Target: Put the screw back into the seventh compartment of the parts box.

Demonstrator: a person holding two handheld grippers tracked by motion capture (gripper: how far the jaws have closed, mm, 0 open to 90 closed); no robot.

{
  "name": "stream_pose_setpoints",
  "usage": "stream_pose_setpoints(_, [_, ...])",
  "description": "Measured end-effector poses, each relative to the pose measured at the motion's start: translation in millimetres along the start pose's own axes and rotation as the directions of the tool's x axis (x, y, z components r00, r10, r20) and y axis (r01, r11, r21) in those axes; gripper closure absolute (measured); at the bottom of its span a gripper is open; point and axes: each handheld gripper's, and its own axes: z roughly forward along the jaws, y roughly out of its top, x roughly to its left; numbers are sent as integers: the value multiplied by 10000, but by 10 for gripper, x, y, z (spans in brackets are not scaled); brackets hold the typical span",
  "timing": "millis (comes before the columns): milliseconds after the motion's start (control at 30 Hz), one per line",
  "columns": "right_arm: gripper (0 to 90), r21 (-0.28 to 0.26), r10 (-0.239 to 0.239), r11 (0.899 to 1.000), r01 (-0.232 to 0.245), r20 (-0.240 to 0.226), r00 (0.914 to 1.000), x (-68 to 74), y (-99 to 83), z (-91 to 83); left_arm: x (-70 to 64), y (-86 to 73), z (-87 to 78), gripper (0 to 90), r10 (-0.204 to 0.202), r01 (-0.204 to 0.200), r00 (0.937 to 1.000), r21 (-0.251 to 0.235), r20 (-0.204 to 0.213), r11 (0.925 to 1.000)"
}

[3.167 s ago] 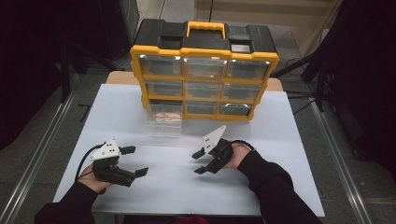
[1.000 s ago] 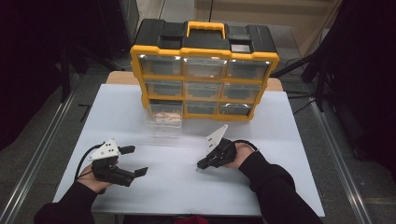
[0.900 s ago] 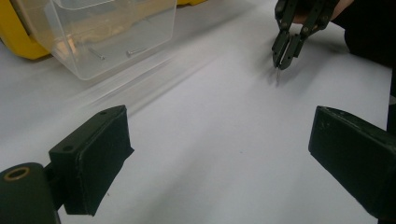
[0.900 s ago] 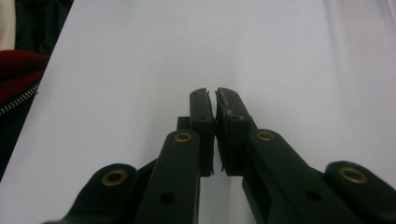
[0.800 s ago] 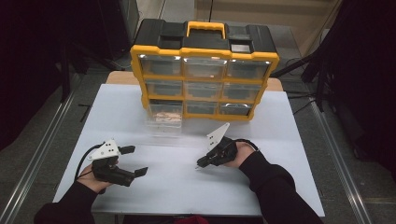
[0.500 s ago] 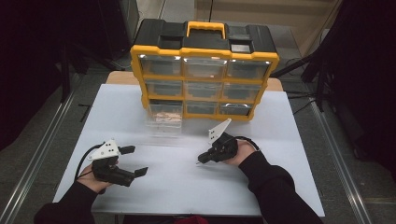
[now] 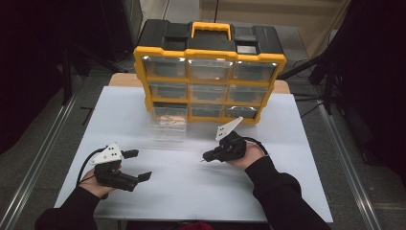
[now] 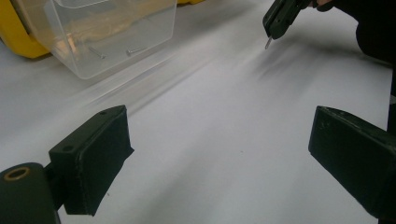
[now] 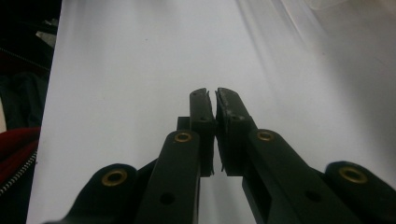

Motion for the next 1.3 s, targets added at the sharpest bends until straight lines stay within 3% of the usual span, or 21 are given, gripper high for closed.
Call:
stream_pose_setpoints(300, [874, -216, 579, 9981, -571, 381, 9976, 83, 78, -53, 0, 0, -2, 55, 5, -5, 10000, 26, 22, 10000])
stream_pose_setpoints(533, [874, -895, 1073, 9909, -1002, 783, 9911, 145, 146, -119, -1, -2, -1, 55, 6, -6, 10000, 40, 30, 10000])
stream_pose_setpoints(667, [873, -891, 1388, 9875, -1302, 982, 9854, 164, 167, -125, -3, -2, 3, 55, -13, 13, 10000, 35, 81, 10000])
stream_pose_setpoints(900, [873, -934, 1525, 9852, -1435, 977, 9835, 195, 228, -108, -3, 0, 12, 55, -26, 26, 10000, 31, 96, 10000])
stream_pose_setpoints(1300, [874, -1147, 1943, 9771, -1793, 1370, 9713, 227, 432, -79, -3, -1, 12, 55, -22, 22, 10000, 74, 83, 10000])
